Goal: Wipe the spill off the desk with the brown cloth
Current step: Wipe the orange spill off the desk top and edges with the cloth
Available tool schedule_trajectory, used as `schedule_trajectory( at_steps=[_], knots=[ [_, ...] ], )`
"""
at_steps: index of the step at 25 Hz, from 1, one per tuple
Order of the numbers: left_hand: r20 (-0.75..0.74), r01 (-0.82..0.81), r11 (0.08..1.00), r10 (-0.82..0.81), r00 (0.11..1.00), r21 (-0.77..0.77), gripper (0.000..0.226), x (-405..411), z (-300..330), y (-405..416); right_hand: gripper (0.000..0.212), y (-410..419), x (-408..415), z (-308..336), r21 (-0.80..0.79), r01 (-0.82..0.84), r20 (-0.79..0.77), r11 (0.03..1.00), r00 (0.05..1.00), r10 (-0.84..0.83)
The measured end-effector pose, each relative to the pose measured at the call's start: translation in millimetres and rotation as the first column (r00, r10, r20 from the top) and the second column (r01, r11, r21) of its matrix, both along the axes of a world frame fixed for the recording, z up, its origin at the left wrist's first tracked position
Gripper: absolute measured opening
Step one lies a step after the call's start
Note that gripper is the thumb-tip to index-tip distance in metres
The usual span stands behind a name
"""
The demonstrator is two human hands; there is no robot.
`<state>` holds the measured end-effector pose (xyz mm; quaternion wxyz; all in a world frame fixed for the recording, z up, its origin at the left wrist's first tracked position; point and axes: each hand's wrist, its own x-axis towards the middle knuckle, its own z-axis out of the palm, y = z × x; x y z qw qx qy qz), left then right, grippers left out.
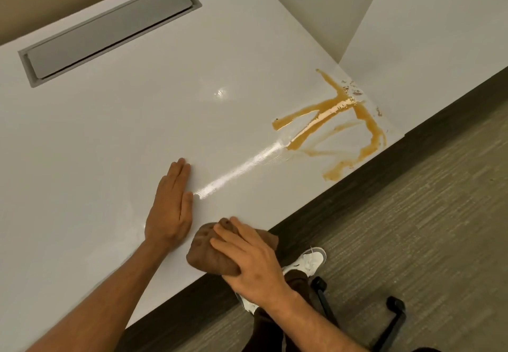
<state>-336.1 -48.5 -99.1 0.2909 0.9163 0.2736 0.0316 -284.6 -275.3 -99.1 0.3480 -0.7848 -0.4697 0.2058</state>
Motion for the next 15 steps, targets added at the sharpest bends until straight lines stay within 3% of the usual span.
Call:
schedule_trajectory(
  at_steps=[2,4,6,11,13,15],
  knots=[
    [-0.016,0.009,1.000,-0.008,1.000,0.014,0.068,0.7,-0.3,-0.1,0.053,-6.8,12.3,16.7,-0.003,0.040,-0.337,0.999,0.941,-0.039],
    [-0.021,0.016,0.999,-0.015,1.000,0.035,0.068,1.4,-1.2,0.5,0.056,-12.4,37.3,39.3,-0.080,0.200,-0.627,0.976,0.751,-0.205],
    [-0.026,0.019,0.998,-0.017,1.000,0.064,0.068,2.6,-1.4,1.2,0.049,-15.5,68.3,59.2,-0.110,0.428,-0.679,0.897,0.627,-0.383],
    [-0.089,0.044,0.991,-0.033,0.996,0.127,0.067,4.9,0.2,-0.3,0.035,0.5,143.9,81.0,0.060,0.756,-0.547,0.652,0.572,-0.612],
    [-0.140,0.066,0.988,-0.047,0.989,0.138,0.070,5.0,0.4,1.1,0.049,10.6,165.6,70.3,0.020,0.739,-0.407,0.673,0.621,-0.670],
    [-0.190,0.101,0.981,-0.068,0.979,0.166,0.074,6.0,-0.2,2.0,0.065,16.9,178.4,47.6,-0.229,0.595,-0.003,0.770,0.791,-0.612]
  ],
)
